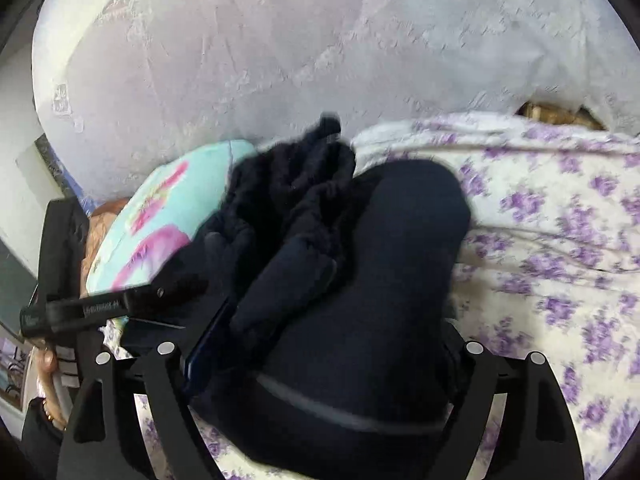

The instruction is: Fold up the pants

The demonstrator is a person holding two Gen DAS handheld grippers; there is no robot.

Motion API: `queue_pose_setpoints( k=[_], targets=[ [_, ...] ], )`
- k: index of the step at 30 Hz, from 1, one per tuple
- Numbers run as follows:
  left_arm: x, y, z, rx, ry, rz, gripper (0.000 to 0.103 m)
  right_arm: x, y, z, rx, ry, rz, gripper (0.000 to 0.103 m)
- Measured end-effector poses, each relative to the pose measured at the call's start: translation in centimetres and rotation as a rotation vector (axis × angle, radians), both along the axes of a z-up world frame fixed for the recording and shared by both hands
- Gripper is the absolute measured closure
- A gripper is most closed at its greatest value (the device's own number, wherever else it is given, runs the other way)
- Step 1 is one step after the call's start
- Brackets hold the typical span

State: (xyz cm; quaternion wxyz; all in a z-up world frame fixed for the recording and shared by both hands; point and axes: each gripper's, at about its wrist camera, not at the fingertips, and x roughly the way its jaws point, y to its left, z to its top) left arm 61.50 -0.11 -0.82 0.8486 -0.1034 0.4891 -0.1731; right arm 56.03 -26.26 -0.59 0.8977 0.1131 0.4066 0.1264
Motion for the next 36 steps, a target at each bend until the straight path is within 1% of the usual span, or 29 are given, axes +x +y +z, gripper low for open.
queue_pose_setpoints(
  k=[1,2,3,4,5,6,7,8,9,10,12,13,15,16,18,19,21,23,24,26,29,32,36],
  targets=[
    [-1.0,0.1,1.1,0.038,-0.028,0.004,0.039,-1.2,0.0,1.4,-0.001,-0.035,-0.016,0.017],
    [-1.8,0.4,1.9,0.065,-0.054,0.007,0.034,-2.4,-0.1,2.6,-0.009,-0.072,-0.032,0.016],
    [-3.2,0.8,3.0,0.098,-0.088,0.014,0.028,-3.7,-0.2,3.8,-0.03,-0.11,-0.052,0.013],
    [-4.7,1.0,4.0,0.121,-0.119,0.021,0.023,-5.4,-0.2,5.4,-0.069,-0.158,-0.079,0.008],
    [-7.1,1.3,5.2,0.146,-0.165,0.033,0.014,-7.2,0.0,6.6,-0.103,-0.197,-0.097,0.006],
    [-9.8,1.6,6.3,0.178,-0.222,0.049,0.009,-9.0,0.2,7.7,-0.143,-0.231,-0.115,0.004],
    [-11.6,1.8,6.7,0.199,-0.261,0.062,0.007,-11.2,0.7,8.5,-0.198,-0.264,-0.137,0.004],
    [-14.7,1.9,7.3,0.239,-0.324,0.085,0.005,-13.4,1.2,8.9,-0.253,-0.29,-0.156,0.004],
    [-17.9,2.1,7.6,0.273,-0.377,0.107,0.005,-15.9,1.9,8.9,-0.308,-0.311,-0.173,0.004],
    [-20.0,2.2,7.6,0.285,-0.401,0.123,0.005,-18.1,2.3,8.5,-0.355,-0.321,-0.192,0.004],
    [-25.9,2.6,6.5,0.291,-0.415,0.17,0.005,-23.0,3.5,6.3,-0.438,-0.297,-0.229,0.004],
    [-27.7,2.7,6.0,0.282,-0.412,0.194,0.005,-24.9,3.7,5.0,-0.444,-0.277,-0.245,0.004],
    [-31.5,3.0,4.3,0.263,-0.377,0.244,0.005,-28.2,4.0,2.2,-0.415,-0.239,-0.259,0.004],
    [-33.0,3.1,3.3,0.229,-0.355,0.267,0.005,-29.7,4.1,0.8,-0.39,-0.223,-0.263,0.004],
    [-34.5,3.4,1.9,0.178,-0.35,0.295,0.005,-31.4,4.1,-1.0,-0.371,-0.215,-0.291,0.004],
    [-34.6,3.3,1.4,0.176,-0.348,0.31,0.005,-31.9,4.0,-1.9,-0.369,-0.218,-0.317,0.004],
    [-34.6,2.7,0.4,0.226,-0.358,0.316,0.005,-32.3,4.0,-2.7,-0.367,-0.227,-0.336,0.004],
    [-34.7,1.7,-0.4,0.288,-0.374,0.3,0.005,-32.3,4.2,-3.2,-0.373,-0.244,-0.332,0.004],
    [-35.0,1.6,-0.7,0.295,-0.374,0.29,0.005,-32.6,4.3,-3.5,-0.381,-0.251,-0.334,0.004],
    [-35.7,1.5,-0.9,0.276,-0.379,0.275,0.005,-32.8,4.4,-4.1,-0.405,-0.263,-0.34,0.004],
    [-35.7,1.1,-1.6,0.291,-0.378,0.272,0.005,-33.2,4.7,-4.4,-0.409,-0.261,-0.319,0.004],
    [-35.5,0.9,-2.3,0.29,-0.357,0.265,0.005,-33.2,5.2,-4.9,-0.425,-0.254,-0.3,0.004],
    [-35.3,0.6,-2.8,0.299,-0.346,0.255,0.005,-33.2,5.5,-5.2,-0.441,-0.25,-0.294,0.004]
  ],
)
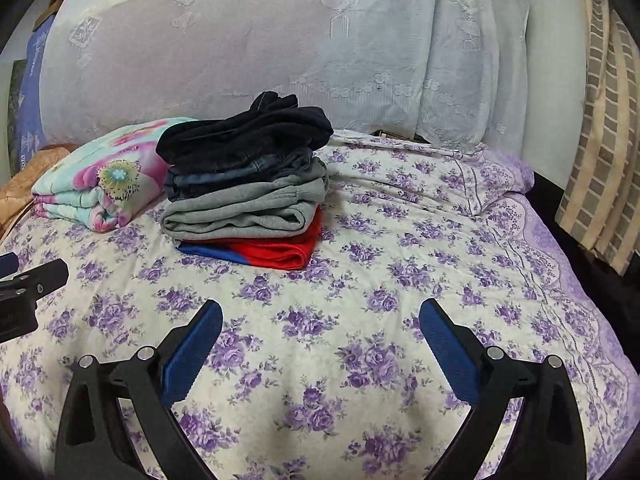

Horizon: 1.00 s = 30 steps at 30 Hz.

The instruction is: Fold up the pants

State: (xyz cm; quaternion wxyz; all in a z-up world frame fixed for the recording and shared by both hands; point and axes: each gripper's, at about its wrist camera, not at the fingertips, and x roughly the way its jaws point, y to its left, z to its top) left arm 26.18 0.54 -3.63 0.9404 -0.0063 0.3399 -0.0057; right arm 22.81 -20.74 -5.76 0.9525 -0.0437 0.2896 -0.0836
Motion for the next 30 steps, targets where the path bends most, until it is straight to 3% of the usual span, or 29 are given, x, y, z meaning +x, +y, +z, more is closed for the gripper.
queue_pose_setpoints(
  k=[30],
  targets=[
    [-0.52,-0.37,0.36,0.041,-0.046,0.012,0.005,-0.47,0.13,0.28,0.019,-0.004,0.004,0.004]
  ],
)
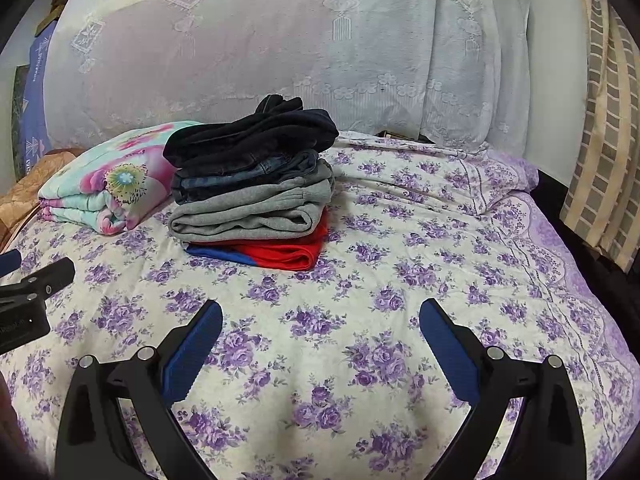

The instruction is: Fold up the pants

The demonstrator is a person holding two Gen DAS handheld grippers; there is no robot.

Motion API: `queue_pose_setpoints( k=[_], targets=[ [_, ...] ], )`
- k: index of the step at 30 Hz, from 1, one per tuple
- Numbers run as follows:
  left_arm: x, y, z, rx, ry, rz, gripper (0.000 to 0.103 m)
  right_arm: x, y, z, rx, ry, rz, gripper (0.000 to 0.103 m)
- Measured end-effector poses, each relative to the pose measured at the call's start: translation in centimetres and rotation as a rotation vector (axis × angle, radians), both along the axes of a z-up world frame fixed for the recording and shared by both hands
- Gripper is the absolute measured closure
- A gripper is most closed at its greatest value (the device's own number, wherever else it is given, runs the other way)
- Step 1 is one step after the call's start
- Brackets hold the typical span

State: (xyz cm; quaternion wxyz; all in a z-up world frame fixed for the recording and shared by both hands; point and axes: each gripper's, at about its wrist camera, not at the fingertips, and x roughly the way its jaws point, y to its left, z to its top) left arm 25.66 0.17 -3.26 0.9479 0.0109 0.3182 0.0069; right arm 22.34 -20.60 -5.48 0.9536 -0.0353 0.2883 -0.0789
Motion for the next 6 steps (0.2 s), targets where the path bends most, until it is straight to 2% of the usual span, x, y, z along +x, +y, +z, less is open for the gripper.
queue_pose_setpoints(
  k=[6],
  targets=[
    [0.14,0.04,-0.26,-0.006,0.018,0.0,0.005,0.04,0.04,0.01,-0.002,0.0,0.0,0.004]
  ],
)
